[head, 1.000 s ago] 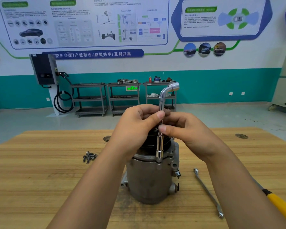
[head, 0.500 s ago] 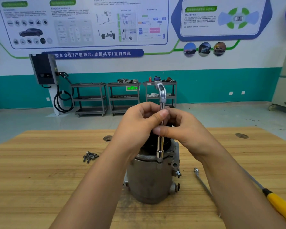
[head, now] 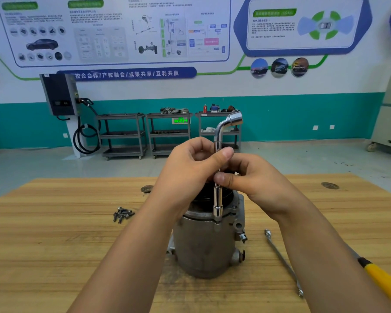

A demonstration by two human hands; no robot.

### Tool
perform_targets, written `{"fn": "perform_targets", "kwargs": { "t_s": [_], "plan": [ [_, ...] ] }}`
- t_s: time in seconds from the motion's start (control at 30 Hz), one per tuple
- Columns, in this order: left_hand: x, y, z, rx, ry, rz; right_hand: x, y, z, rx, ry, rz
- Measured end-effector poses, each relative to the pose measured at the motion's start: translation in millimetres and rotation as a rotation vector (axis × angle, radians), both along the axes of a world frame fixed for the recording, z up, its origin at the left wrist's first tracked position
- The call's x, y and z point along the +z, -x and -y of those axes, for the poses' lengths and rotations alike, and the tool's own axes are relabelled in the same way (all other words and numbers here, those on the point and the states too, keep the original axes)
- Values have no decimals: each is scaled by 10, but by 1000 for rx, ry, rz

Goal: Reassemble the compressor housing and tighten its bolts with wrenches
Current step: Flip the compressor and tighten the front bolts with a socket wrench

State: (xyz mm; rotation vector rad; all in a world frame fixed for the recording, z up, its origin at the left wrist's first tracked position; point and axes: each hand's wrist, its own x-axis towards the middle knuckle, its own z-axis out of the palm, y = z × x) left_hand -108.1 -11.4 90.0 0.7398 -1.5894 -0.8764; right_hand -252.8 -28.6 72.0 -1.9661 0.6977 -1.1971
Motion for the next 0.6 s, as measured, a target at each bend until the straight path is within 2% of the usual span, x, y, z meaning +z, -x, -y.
{"fn": "perform_targets", "kwargs": {
  "t_s": [0.27,0.47,0.6],
  "plan": [
    [18,14,-33,42,-6,73,-5,14,13,-27,18,-27],
    [317,184,-151,127,135,66,28,-22,-10,-99,7,-42],
    [487,363,-150,222,145,113,44,-19,-26,-125,3,-58]
  ]
}}
